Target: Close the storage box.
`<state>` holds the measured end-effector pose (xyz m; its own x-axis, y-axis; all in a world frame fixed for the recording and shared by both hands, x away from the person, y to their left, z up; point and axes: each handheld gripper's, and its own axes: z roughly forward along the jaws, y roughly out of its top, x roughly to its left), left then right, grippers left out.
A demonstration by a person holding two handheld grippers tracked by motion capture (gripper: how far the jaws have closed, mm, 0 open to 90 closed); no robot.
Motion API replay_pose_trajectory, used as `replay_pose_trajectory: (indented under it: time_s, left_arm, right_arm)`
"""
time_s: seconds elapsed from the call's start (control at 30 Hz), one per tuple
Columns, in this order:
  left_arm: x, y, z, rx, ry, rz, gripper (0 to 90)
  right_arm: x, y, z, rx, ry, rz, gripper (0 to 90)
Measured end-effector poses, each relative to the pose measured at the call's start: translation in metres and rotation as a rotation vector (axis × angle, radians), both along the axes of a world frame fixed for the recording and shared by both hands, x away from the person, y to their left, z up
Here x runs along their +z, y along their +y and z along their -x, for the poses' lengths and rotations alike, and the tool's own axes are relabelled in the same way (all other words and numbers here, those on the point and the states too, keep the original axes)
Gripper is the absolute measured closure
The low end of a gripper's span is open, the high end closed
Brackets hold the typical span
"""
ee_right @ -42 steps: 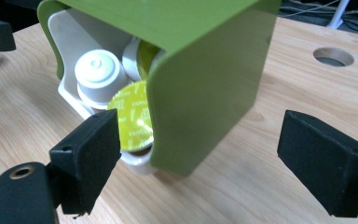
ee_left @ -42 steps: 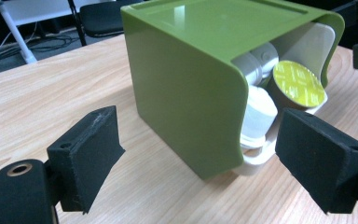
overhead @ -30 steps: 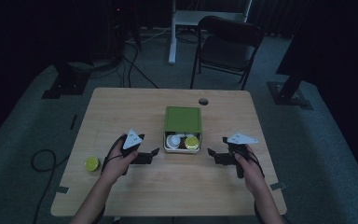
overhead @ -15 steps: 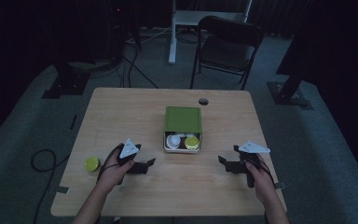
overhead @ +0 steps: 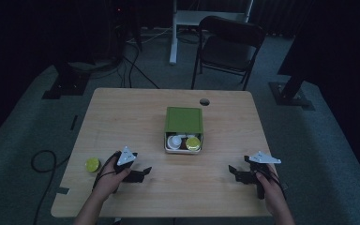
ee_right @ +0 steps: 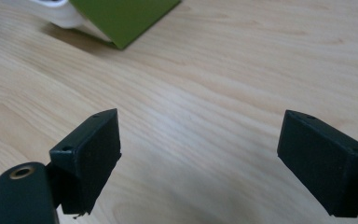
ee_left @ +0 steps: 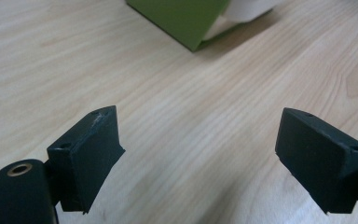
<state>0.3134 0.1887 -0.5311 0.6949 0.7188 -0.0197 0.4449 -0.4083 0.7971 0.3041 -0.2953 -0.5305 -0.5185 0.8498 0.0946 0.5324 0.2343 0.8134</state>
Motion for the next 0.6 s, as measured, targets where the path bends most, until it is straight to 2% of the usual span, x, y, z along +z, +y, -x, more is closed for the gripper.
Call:
replay_pose_trajectory:
  time_s: [0.1,0.2,0.6]
  left_arm:
    - [-0.002,0.002,0.004,-0.008,0.013,-0.004,14.2]
    - [-0.005,0.004,0.008,-0.013,0.028,-0.027,14.2]
    - [-0.008,0.013,0.02,0.006,0.052,-0.055,14.2]
  right_arm:
    - [-0.003,-0.006,0.004,-0.015,0.009,0.001,12.9]
    - [-0.006,-0.01,0.008,-0.024,0.018,0.012,12.9]
    - [-0.013,-0.027,0.022,-0.085,0.041,0.024,12.9]
